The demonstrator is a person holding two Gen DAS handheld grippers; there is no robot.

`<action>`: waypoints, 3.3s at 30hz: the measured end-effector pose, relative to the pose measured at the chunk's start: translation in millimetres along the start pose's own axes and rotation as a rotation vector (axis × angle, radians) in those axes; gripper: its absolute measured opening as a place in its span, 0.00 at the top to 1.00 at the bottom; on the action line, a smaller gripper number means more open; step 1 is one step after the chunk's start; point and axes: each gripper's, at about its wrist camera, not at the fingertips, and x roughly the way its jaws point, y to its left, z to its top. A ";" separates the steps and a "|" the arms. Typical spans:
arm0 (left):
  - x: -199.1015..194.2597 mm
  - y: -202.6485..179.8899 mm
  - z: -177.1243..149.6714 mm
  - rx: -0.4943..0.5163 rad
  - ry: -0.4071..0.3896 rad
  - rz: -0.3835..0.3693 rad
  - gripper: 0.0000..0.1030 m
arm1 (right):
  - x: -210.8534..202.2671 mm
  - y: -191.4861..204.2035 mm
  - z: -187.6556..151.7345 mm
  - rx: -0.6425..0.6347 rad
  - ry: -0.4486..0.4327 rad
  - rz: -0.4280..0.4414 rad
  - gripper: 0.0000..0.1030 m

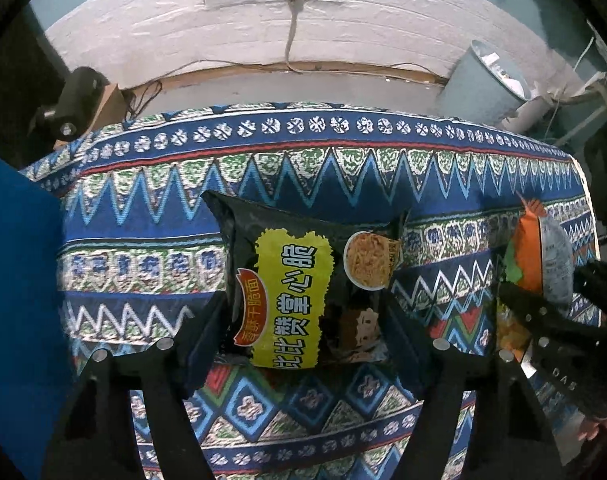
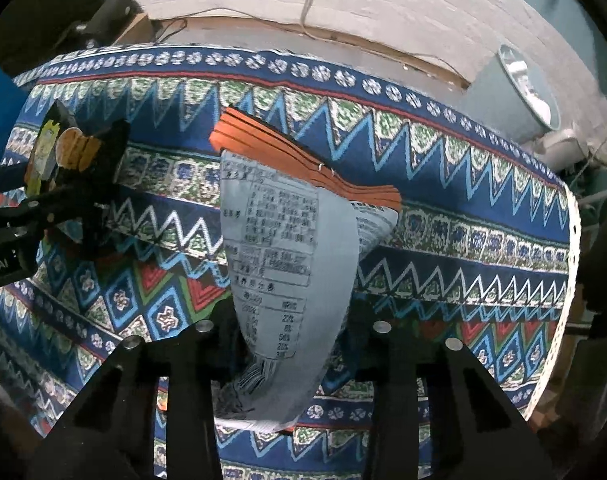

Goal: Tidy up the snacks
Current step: 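Lift both bags and carry them over the cardboard box, then open both tools to drop the bags into the box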

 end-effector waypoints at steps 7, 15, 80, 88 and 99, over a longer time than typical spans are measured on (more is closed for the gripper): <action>-33.9 1.2 -10.1 0.058 -0.070 0.049 0.27 | -23.0 12.1 0.4 -0.037 -0.041 0.002 0.70; -72.9 0.9 -24.0 0.117 -0.143 0.098 0.26 | -54.4 28.2 0.6 -0.067 -0.095 0.004 0.71; -214.0 257.2 -142.0 -0.266 -0.301 0.161 0.26 | -183.2 328.7 66.9 -0.400 -0.302 0.366 0.71; -208.4 267.3 -144.9 -0.317 -0.274 0.111 0.26 | -164.6 348.4 70.9 -0.399 -0.248 0.408 0.69; -222.9 263.9 -147.5 -0.317 -0.298 0.139 0.18 | -167.2 337.8 71.6 -0.341 -0.259 0.402 0.39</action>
